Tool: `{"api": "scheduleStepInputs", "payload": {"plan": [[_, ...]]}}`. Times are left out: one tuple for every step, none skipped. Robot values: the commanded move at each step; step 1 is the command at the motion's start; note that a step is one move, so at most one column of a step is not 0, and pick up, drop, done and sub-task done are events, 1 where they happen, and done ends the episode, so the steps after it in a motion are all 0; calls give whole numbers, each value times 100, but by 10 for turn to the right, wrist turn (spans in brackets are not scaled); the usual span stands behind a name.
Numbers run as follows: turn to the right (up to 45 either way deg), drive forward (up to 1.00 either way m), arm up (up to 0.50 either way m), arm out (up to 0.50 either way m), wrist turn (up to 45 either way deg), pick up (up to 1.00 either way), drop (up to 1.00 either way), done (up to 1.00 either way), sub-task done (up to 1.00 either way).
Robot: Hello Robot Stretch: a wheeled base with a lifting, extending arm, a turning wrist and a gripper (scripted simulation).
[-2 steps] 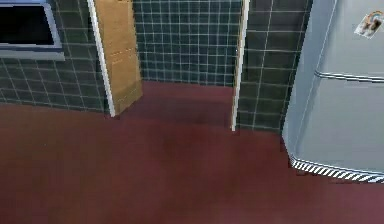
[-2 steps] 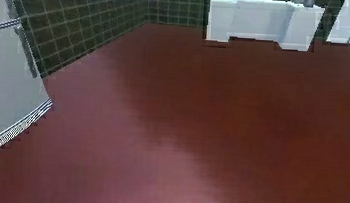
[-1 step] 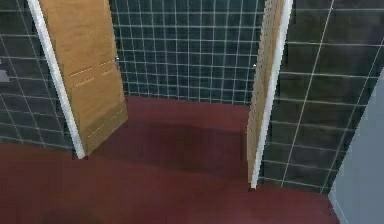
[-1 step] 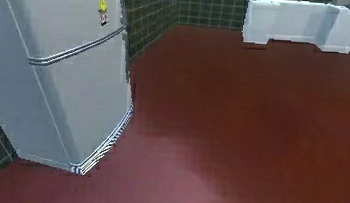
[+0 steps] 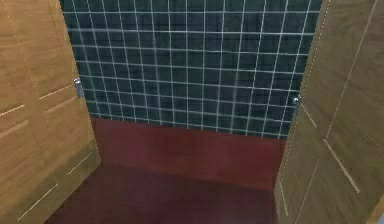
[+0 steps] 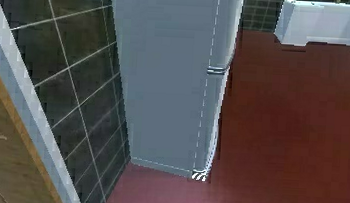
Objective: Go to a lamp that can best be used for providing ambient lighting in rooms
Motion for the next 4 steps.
{"api": "scheduleStepInputs", "payload": {"plan": [[-30,0,0,0,0,0,0,0,0],[0,25,0,0,0,0,0,0,0],[90,0,0,0,0,0,0,0,0],[0,100,0,0,0,0,0,0,0]]}}
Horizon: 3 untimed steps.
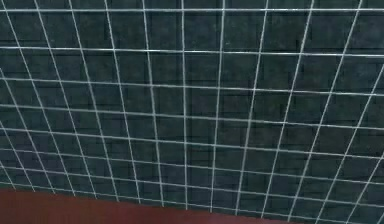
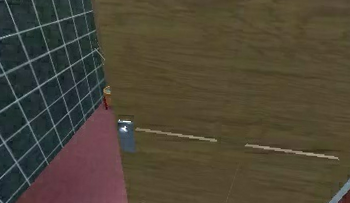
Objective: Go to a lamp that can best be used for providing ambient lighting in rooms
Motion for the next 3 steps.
{"api": "scheduleStepInputs", "payload": {"plan": [[30,0,0,0,0,0,0,0,0],[0,30,0,0,0,0,0,0,0],[390,0,0,0,0,0,0,0,0]]}}
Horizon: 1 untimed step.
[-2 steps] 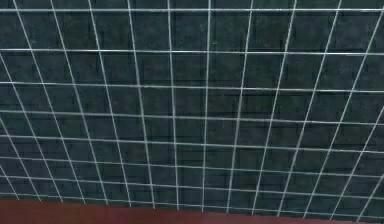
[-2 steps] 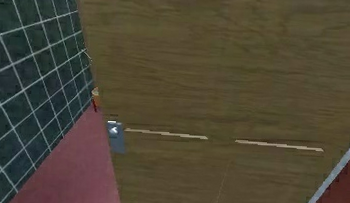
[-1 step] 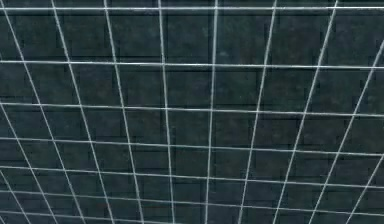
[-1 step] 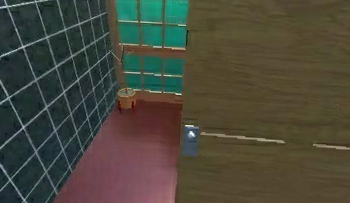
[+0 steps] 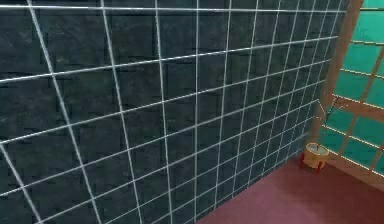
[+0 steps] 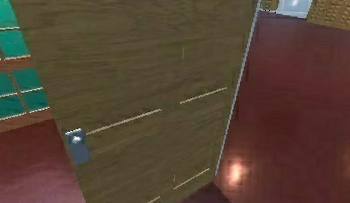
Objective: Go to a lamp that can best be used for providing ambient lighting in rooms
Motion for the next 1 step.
{"api": "scheduleStepInputs", "payload": {"plan": [[30,0,0,0,0,0,0,0,0]]}}
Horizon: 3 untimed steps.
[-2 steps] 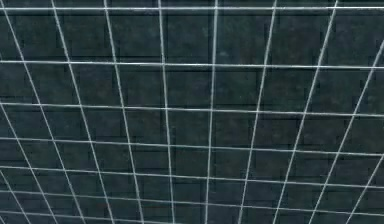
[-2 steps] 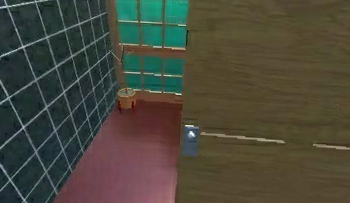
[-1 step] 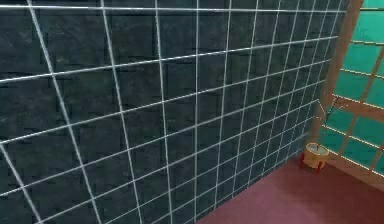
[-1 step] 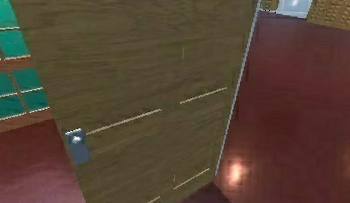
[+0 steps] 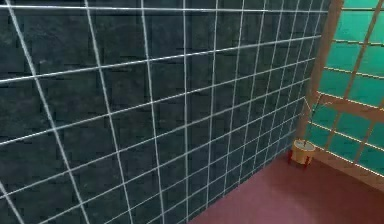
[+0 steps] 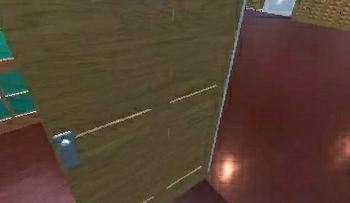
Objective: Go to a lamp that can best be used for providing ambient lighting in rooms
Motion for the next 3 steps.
{"api": "scheduleStepInputs", "payload": {"plan": [[0,50,0,0,0,0,0,0,0],[450,0,0,0,0,0,0,0,0],[30,0,0,0,0,0,0,0,0]]}}
